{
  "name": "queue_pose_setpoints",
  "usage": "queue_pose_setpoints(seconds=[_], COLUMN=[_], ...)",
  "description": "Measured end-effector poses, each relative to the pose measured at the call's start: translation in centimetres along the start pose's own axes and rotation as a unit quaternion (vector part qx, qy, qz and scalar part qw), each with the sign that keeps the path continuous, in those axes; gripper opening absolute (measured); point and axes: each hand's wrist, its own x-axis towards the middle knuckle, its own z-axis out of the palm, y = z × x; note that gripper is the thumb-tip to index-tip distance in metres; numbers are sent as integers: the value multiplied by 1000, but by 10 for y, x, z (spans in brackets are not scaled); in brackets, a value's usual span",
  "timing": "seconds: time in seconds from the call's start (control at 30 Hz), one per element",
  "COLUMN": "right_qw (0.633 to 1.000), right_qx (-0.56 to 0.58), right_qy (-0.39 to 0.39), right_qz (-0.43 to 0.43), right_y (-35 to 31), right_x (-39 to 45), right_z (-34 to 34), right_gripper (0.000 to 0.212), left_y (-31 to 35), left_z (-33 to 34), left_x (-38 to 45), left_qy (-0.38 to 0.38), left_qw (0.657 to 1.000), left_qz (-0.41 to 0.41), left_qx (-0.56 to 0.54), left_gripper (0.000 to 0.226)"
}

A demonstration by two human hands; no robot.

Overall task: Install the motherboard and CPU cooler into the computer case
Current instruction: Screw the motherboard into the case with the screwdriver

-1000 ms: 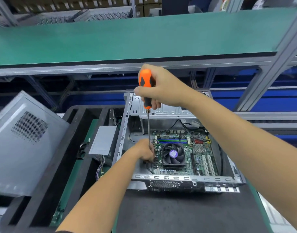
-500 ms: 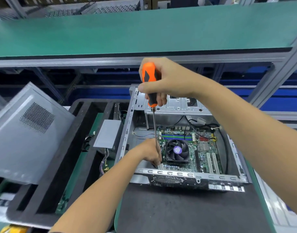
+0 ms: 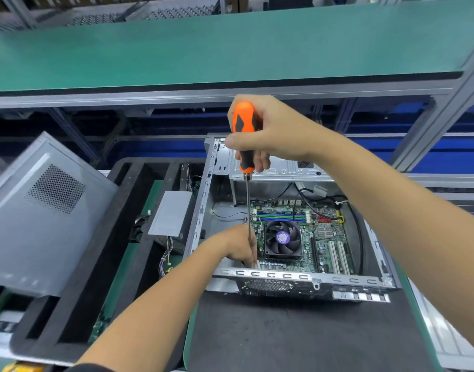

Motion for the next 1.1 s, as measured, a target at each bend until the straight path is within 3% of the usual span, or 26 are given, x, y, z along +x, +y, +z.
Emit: queue_pose_setpoints(seconds=[0.1, 0.27, 0.37, 0.77, 1.03, 1.1], right_qw=[1000, 999, 997, 989, 987, 986], right_qx=[2, 25, 26, 8, 21, 6], right_qy=[7, -46, -79, -141, -150, -153], right_qz=[-9, 5, 6, 34, 56, 65], right_y=[-5, -2, -1, 1, -2, -6], right_x=[0, -2, -2, -10, -13, -13], right_z=[-6, 5, 8, 14, 16, 14], right_gripper=[30, 26, 27, 21, 44, 38], left_y=[-3, 1, 1, 0, 3, 3], left_z=[-4, 1, 0, 1, 1, 1], left_x=[-5, -7, -9, -12, -14, -14], left_qy=[-21, -69, -89, -119, -111, -102], left_qw=[1000, 995, 992, 988, 989, 991], left_qz=[0, 7, 3, -10, 0, 4], left_qx=[-22, 75, 86, 98, 94, 86], left_gripper=[9, 22, 18, 25, 20, 20])
